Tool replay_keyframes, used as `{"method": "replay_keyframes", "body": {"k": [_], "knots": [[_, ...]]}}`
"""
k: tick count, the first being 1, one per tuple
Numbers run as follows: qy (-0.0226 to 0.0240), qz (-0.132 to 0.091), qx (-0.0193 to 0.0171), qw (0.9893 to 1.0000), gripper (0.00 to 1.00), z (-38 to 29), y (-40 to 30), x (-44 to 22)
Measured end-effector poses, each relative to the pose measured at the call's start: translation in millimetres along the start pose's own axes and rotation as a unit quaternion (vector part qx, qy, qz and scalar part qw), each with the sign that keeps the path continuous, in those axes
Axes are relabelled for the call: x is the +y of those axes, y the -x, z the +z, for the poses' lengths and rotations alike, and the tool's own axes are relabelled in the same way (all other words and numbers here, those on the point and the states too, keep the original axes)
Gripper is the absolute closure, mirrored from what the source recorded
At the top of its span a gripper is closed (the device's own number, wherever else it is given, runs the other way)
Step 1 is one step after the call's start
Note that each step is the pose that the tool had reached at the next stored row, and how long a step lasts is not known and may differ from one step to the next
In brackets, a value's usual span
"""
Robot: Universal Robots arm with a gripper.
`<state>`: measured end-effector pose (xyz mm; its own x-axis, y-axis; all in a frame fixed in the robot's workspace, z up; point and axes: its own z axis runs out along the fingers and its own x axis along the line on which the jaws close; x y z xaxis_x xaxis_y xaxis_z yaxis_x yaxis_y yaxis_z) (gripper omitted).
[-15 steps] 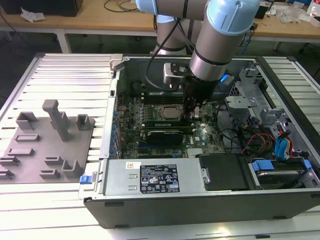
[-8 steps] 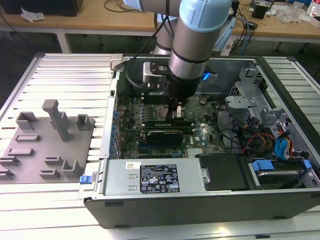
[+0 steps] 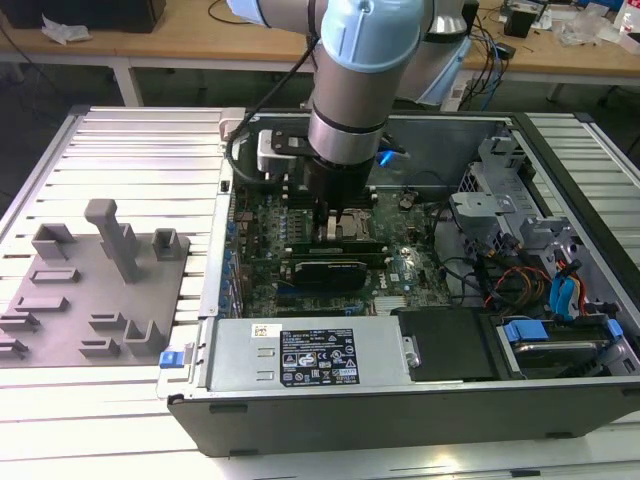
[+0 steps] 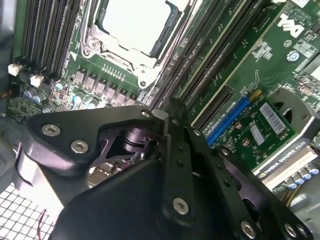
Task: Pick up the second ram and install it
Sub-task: 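Press down the second ram until it locks into place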
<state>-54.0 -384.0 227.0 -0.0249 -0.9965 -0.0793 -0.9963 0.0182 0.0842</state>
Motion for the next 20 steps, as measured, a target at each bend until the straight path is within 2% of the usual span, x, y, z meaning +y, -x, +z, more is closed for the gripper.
{"method": "replay_keyframes", "body": {"k": [2,4,5,7,11,13,16,19,20], "knots": [[0.0000,0.000,-0.0002,1.0000,0.89,0.3,0.0,0.3],[-0.0004,0.000,-0.0007,1.0000,0.89,-3.1,0.5,-3.0],[0.0000,0.000,-0.0002,1.0000,0.89,-5.1,0.6,-9.7],[0.0001,0.000,-0.0002,1.0000,0.89,-6.2,0.8,-15.6],[0.0002,0.000,-0.0001,1.0000,0.89,-11.0,1.7,-33.3],[0.0002,0.000,-0.0002,1.0000,0.89,-12.8,2.1,-36.3],[0.0002,0.000,-0.0002,1.0000,0.89,-19.2,3.5,-39.8],[0.0002,0.000,-0.0002,1.0000,0.89,-34.4,5.6,-39.2],[0.0002,0.000,-0.0002,1.0000,0.89,-36.4,5.8,-39.0]]}}
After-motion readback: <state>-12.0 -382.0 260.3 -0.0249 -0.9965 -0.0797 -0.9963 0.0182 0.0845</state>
